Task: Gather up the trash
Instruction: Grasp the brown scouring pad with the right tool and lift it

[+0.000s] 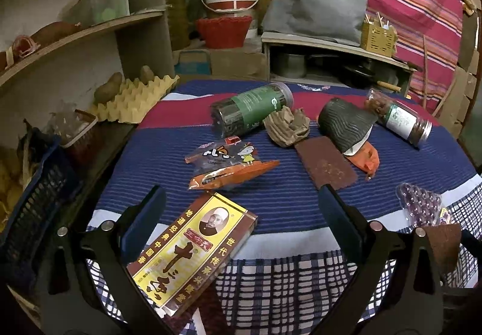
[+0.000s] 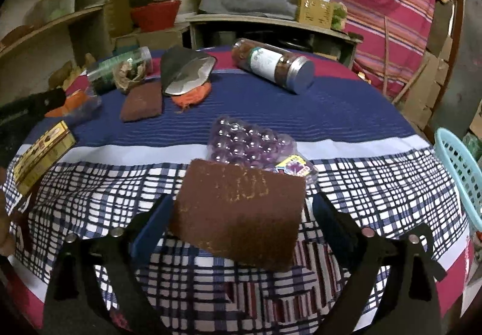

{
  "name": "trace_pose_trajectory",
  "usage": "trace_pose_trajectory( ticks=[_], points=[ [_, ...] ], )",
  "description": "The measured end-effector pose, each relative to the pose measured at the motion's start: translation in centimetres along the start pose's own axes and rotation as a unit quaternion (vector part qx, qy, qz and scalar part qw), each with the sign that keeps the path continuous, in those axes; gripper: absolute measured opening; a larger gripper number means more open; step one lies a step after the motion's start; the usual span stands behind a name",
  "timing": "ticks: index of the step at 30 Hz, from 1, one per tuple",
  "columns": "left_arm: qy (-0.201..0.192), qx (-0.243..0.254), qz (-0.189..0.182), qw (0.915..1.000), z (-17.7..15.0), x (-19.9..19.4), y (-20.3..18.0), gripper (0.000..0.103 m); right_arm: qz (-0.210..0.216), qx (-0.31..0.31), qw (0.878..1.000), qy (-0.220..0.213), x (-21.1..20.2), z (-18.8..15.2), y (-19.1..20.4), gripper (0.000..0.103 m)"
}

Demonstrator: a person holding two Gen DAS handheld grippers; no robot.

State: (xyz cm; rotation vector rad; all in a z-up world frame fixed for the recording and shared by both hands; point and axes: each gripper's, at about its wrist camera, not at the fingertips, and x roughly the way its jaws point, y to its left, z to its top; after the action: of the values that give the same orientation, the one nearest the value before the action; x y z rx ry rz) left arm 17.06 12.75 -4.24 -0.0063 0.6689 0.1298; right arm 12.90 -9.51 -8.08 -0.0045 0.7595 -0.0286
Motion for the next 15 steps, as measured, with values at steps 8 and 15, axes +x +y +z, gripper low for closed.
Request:
trace_pose_trajectory(
  ticks=[8,15],
  points=[
    [0.000,-0.019,0.000,0.9998,0.3,0.2,0.1,0.097,0.018,0.000,1.000,-0.004,-0.4,0.4,-0.7,0.074],
    [0.006,-0.027,0.007,0.9996,0.3,0.9,0.2,0.097,0.067,0.032,0.997,0.021,0.5,1.2,-2.6,0.060]
  ],
)
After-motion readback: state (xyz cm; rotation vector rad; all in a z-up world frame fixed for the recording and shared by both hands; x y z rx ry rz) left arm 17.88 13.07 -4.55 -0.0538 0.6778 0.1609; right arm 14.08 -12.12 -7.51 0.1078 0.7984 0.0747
